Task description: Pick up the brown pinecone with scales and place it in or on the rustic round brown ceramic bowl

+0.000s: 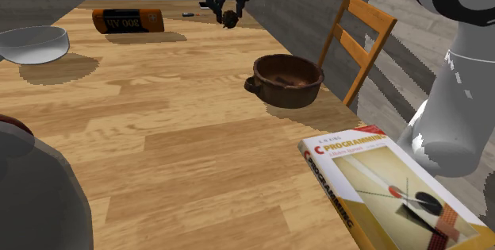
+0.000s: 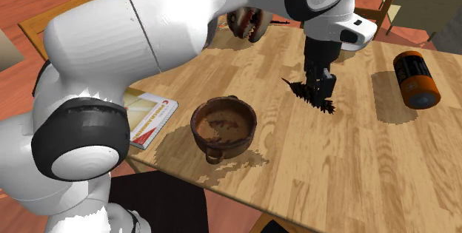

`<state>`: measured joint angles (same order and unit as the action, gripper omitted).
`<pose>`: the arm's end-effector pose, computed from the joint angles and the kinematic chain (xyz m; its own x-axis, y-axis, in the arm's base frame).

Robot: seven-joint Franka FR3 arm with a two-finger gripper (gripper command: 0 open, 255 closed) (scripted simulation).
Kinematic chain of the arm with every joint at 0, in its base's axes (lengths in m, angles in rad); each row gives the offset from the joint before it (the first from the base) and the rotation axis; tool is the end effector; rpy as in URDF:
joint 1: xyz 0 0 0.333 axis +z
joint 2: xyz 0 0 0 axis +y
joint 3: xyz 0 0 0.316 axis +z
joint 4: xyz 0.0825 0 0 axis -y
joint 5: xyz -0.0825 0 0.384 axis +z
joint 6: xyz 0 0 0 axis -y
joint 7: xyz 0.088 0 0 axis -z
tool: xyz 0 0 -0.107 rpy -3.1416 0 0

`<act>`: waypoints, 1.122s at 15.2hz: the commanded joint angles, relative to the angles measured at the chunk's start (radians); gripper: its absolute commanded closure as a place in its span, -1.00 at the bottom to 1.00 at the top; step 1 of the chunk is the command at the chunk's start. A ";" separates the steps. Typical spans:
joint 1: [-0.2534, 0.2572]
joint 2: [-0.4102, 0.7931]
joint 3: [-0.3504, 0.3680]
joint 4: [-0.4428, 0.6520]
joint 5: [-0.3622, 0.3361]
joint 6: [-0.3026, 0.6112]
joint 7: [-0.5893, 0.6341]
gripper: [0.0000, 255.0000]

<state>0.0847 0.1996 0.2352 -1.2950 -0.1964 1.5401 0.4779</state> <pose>0.5920 0.1557 0.6390 0.9794 -0.1665 0.1139 -0.1789 -0.9778 0.1088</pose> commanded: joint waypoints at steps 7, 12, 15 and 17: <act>0.002 -0.056 0.005 0.006 0.011 -0.062 -0.001 1.00; -0.006 -0.278 0.006 -0.250 0.065 -0.023 0.006 1.00; -0.004 -0.314 0.005 -0.282 0.073 -0.025 0.007 1.00; 0.002 -0.302 0.016 -0.297 0.058 -0.017 0.024 -1.00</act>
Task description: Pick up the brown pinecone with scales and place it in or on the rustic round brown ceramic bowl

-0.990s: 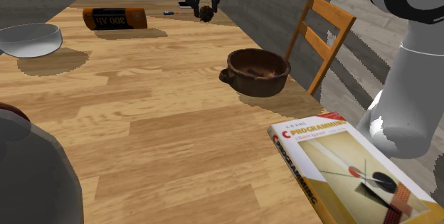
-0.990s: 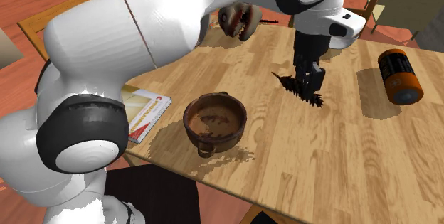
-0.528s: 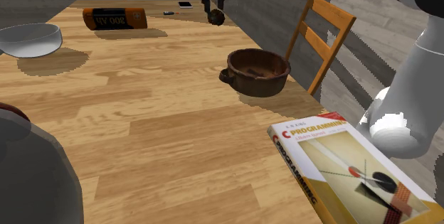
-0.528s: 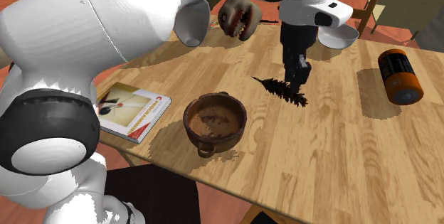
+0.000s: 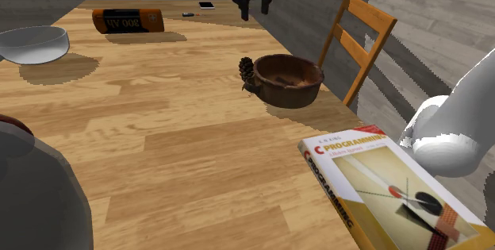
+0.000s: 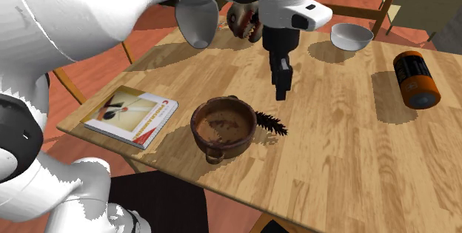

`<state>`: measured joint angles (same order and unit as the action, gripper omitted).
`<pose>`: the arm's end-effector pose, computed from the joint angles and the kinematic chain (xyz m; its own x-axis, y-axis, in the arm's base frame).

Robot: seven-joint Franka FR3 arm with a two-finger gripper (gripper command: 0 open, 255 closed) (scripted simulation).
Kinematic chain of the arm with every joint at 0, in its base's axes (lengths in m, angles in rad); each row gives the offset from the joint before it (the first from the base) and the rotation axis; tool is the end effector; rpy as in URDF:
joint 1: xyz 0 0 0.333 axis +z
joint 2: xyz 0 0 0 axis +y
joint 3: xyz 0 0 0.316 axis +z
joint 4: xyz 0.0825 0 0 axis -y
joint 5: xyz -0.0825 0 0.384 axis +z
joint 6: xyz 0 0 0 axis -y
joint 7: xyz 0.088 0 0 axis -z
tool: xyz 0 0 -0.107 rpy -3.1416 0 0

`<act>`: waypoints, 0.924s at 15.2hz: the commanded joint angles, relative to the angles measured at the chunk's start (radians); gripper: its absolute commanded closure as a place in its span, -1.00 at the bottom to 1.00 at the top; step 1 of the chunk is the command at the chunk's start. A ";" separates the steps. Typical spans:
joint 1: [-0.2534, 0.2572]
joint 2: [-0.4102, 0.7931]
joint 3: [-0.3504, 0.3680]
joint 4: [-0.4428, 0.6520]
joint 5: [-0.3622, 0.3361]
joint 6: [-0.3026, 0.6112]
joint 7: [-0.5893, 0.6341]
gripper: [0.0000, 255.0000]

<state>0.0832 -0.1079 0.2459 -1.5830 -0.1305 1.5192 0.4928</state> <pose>0.4903 0.1608 0.6714 0.9800 -0.1656 0.1101 -0.1783 -0.9769 0.1174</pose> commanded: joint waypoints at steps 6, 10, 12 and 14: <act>0.040 0.093 0.057 -0.089 -0.095 0.047 0.113 -1.00; 0.056 0.138 0.073 -0.134 -0.133 0.076 0.160 -1.00; 0.052 0.132 0.069 -0.167 -0.132 0.103 0.160 -1.00; 0.049 0.127 0.066 -0.198 -0.132 0.131 0.160 -1.00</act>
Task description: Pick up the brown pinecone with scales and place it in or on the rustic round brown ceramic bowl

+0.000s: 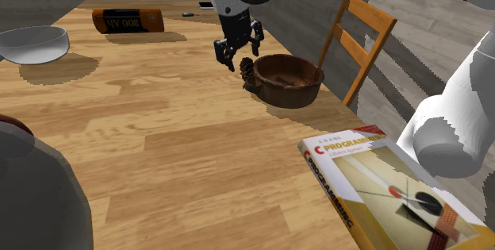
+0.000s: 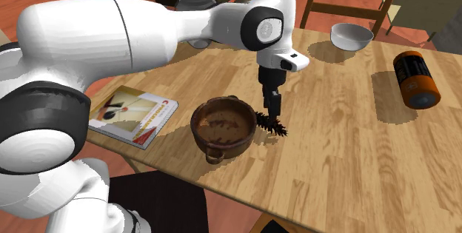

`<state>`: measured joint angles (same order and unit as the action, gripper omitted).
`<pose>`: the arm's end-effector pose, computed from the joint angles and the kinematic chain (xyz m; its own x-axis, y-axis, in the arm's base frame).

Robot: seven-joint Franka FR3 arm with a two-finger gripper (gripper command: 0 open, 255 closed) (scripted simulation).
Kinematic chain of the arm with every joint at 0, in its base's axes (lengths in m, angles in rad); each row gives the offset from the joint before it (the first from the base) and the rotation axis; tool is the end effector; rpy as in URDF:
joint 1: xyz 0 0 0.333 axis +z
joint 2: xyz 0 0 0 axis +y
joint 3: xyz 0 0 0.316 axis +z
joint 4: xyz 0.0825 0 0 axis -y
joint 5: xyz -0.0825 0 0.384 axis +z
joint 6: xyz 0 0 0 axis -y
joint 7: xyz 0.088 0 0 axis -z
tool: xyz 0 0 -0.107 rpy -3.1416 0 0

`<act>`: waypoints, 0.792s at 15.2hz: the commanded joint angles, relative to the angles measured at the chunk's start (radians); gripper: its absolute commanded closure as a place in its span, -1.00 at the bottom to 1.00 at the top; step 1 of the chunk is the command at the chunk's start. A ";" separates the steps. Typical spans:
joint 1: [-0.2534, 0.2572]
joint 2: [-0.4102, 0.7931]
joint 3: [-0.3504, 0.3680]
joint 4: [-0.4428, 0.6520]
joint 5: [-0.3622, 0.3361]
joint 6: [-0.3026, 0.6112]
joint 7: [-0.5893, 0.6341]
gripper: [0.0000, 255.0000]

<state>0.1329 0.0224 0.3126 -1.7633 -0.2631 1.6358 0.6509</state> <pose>0.5117 0.2137 0.5307 0.9862 -0.1628 0.0304 -0.1646 -0.9434 0.2880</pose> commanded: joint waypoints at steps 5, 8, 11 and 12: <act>-0.005 -0.008 -0.005 -0.057 0.000 0.050 0.003 -1.00; -0.005 -0.008 -0.005 -0.057 0.000 0.050 0.003 -1.00; -0.005 -0.008 -0.005 -0.056 0.000 0.049 0.003 1.00; -0.005 -0.008 -0.005 -0.056 0.000 0.049 0.003 1.00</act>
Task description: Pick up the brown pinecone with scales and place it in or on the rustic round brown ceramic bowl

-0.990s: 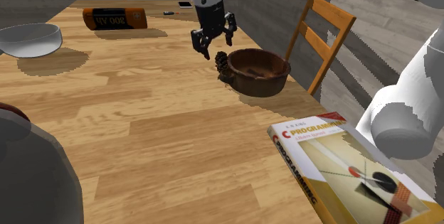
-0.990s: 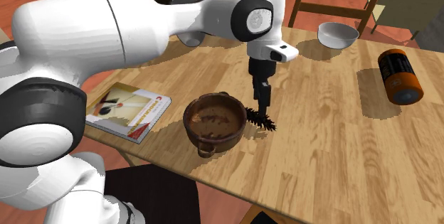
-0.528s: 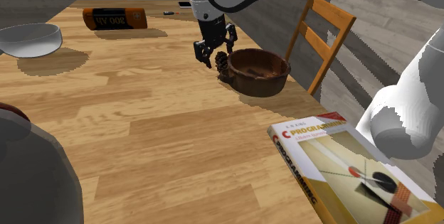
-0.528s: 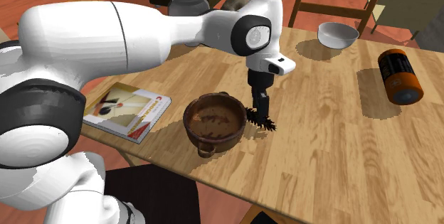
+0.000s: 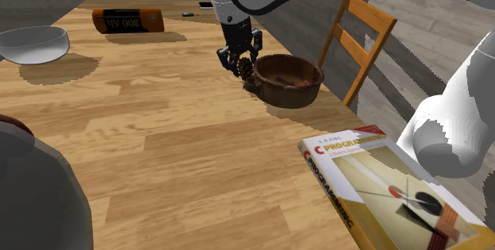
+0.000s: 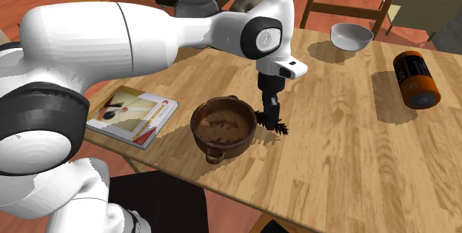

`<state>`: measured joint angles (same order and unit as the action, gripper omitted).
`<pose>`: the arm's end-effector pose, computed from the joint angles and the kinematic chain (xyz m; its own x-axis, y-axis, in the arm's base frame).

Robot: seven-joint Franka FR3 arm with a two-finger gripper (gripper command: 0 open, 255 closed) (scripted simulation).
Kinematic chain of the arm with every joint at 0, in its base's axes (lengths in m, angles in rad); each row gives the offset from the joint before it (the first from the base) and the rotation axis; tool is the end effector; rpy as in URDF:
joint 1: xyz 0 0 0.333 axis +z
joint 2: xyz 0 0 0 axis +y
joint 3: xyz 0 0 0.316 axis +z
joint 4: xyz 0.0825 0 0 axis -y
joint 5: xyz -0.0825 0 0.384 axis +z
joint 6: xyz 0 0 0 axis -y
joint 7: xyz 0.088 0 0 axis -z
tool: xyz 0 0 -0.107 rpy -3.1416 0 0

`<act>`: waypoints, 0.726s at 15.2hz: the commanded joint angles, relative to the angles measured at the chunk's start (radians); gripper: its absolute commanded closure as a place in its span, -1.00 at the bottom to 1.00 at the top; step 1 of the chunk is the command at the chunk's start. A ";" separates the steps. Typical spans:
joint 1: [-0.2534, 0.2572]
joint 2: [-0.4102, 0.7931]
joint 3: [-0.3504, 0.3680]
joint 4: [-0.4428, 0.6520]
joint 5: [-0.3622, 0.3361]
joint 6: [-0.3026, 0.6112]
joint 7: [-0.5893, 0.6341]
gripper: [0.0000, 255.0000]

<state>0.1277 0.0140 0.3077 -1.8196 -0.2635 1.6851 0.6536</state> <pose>0.5106 0.2090 0.5123 0.9862 -0.1629 0.0306 -0.1648 -0.9433 0.2883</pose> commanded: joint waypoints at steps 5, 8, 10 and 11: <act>0.000 0.001 0.000 0.000 0.000 0.000 0.000 1.00; 0.000 0.000 0.000 0.000 0.000 0.000 0.000 1.00; 0.001 -0.002 0.000 0.024 0.001 -0.025 -0.006 1.00; 0.001 -0.002 0.001 0.038 0.002 -0.038 -0.009 1.00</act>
<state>0.1284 0.0156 0.3082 -1.7884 -0.2631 1.6562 0.6473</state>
